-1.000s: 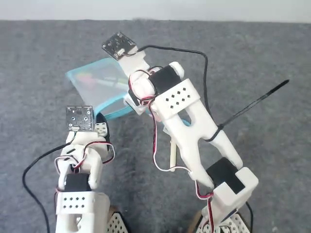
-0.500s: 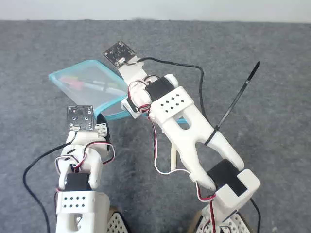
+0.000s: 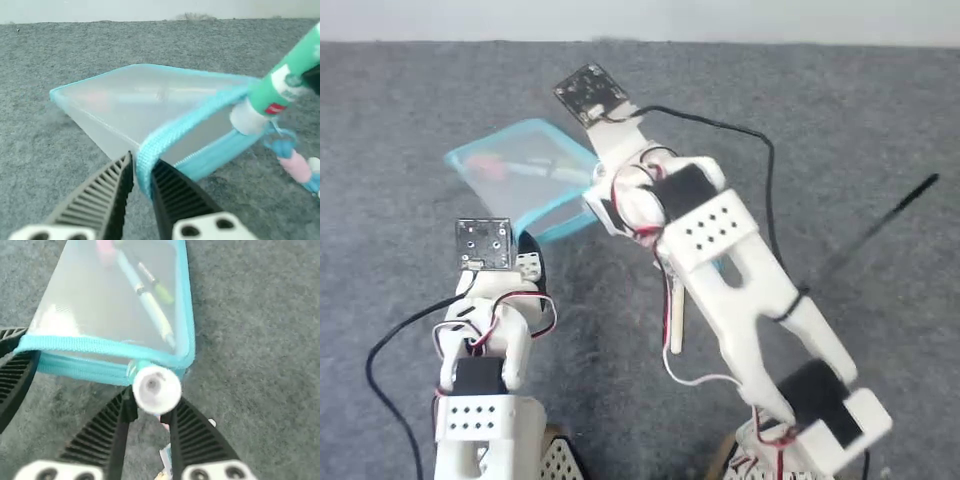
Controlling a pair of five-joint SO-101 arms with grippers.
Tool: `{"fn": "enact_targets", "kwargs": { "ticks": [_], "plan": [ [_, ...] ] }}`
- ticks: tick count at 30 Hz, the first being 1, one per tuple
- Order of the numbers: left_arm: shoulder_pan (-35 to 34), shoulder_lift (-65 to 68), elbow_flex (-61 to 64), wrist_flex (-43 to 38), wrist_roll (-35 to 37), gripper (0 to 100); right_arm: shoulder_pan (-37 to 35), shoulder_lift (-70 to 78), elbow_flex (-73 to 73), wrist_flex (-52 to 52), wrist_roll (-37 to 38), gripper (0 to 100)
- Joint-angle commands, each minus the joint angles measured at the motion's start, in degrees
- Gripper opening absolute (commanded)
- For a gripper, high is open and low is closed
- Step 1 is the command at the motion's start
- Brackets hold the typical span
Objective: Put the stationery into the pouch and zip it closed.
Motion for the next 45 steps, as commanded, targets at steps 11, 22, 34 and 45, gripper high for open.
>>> {"fn": "enact_targets", "kwargs": {
  "ticks": [11, 22, 34, 45],
  "plan": [
    [0.6, -0.8, -1.0, -1.7, 0.4, 1, 5.3, -21.6, 21.8, -12.6, -0.4, 0.6],
    [0.5, -0.8, -1.0, -1.7, 0.4, 1, 23.2, -5.2, 8.8, 2.6, 5.1, 7.6],
    [0.6, -0.8, -1.0, -1.7, 0.4, 1, 39.9, 29.8, -18.9, 1.8, 13.6, 19.4],
    [0.6, -0.8, -1.0, -1.9, 0.4, 1, 39.9, 47.2, -33.8, -2.8, 13.5, 19.4]
  ]
}}
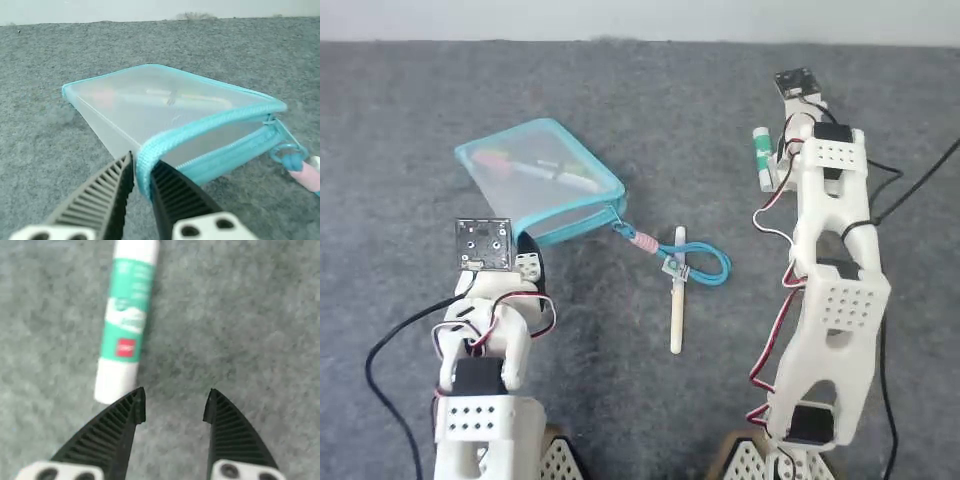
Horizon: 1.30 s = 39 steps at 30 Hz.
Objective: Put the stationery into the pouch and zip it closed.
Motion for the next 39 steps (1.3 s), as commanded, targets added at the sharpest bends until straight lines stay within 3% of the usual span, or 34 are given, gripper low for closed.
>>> {"fn": "enact_targets", "kwargs": {
  "ticks": [1, 10, 17, 27, 39],
  "plan": [
    [0.7, -0.8, -1.0, -1.9, 0.4, 1, -1.0, -1.6, -4.7, -0.4, 0.4, 19.4],
    [3.3, -0.8, -1.0, -1.8, 0.4, 1, -4.2, -9.7, -4.9, 5.0, 0.0, 19.3],
    [3.3, -0.8, -0.9, -1.7, 0.4, 1, -8.9, -7.8, -4.7, 1.8, -0.1, 19.1],
    [3.3, -0.8, -0.9, -1.7, 0.4, 1, -6.1, 0.3, -4.9, -4.4, 0.1, 19.1],
    [3.7, -0.8, -0.9, -1.7, 0.4, 1, -5.7, 4.5, -4.9, -3.5, 0.5, 19.0]
  ]
}}
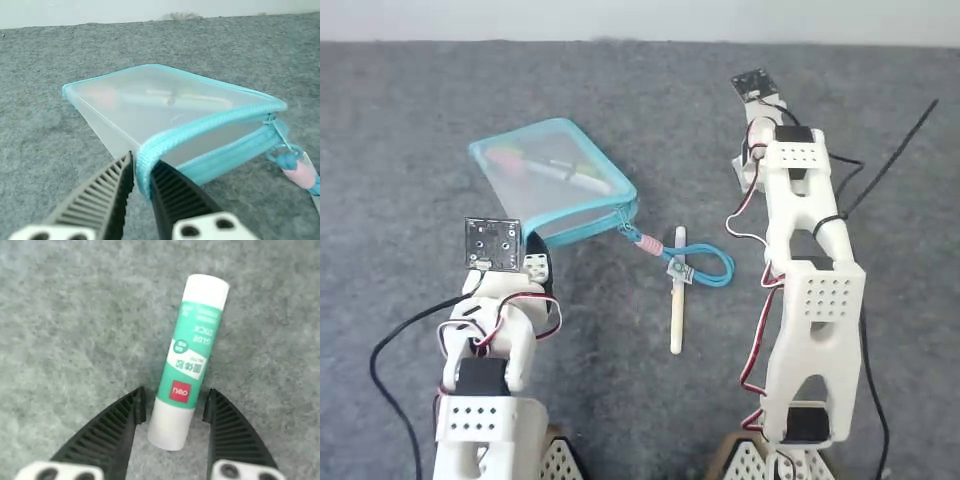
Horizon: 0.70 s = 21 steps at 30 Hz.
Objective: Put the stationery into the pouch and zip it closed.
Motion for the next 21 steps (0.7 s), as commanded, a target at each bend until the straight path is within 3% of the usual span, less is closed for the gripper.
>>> {"fn": "enact_targets", "kwargs": {
  "ticks": [1, 3, 8, 21],
  "plan": [
    [1.0, -0.8, -0.9, -1.7, 0.4, 1, 1.1, -0.1, -3.1, 0.3, 0.6, 19.0],
    [0.9, -0.8, -0.9, -1.7, 0.4, 1, 1.2, 0.0, -3.1, 0.3, 0.6, 17.4],
    [0.7, -0.8, -0.9, -1.6, 0.4, 1, 1.5, 0.2, -2.8, 0.5, 0.6, 0.7],
    [0.6, -0.8, -0.9, -1.6, 0.4, 1, 5.4, -18.0, -3.8, 23.3, -2.5, 0.7]
  ]
}}
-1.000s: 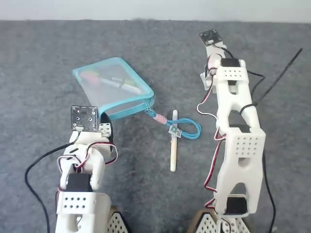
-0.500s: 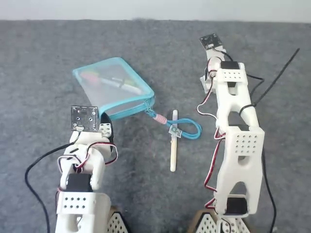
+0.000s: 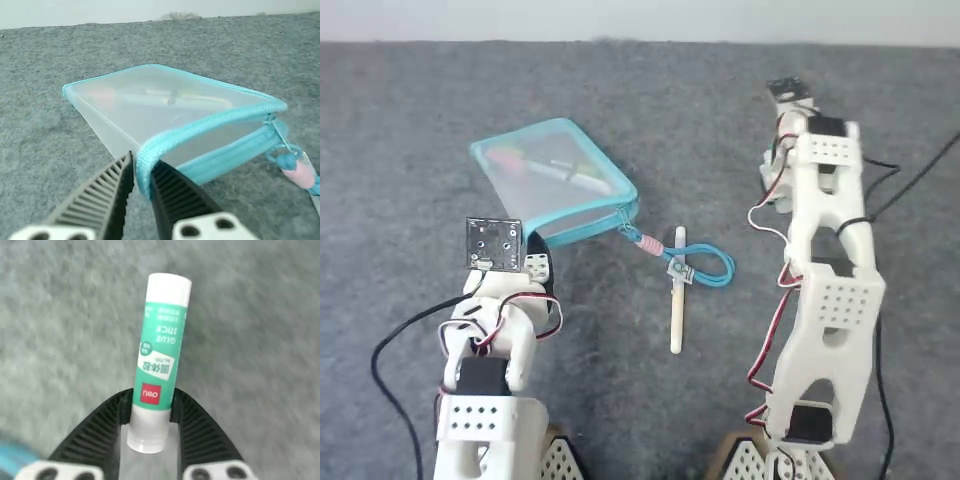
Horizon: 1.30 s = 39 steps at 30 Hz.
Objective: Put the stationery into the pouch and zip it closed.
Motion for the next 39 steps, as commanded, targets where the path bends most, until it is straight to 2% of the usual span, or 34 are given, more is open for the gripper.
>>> {"fn": "enact_targets", "kwargs": {
  "ticks": [1, 4, 8, 16, 23, 28, 39],
  "plan": [
    [0.5, -0.8, -0.9, -1.6, 0.4, 1, 0.0, -13.8, -2.0, 6.7, -0.9, 0.7],
    [0.5, -0.8, -0.8, -1.6, 0.4, 1, -2.1, -23.5, -1.9, 14.5, -0.7, 0.7],
    [0.5, -0.8, -0.8, -1.6, 0.4, 1, -8.9, -34.7, -1.3, 24.3, -0.4, 0.7],
    [0.4, -0.8, -0.9, -0.8, 0.4, 1, -29.2, -57.2, 28.1, 20.2, 4.4, 0.7],
    [0.4, -0.8, -0.9, -1.0, 0.4, 1, -44.1, -72.5, 52.7, 7.4, 6.6, 0.7],
    [0.8, -0.8, -0.9, -0.9, 0.4, 1, -46.7, -71.7, 56.5, 2.5, 5.5, 0.6],
    [0.8, -0.8, -0.9, -0.8, 0.4, 1, -46.4, -49.3, 37.1, 2.4, -0.2, 0.6]
  ]
}}
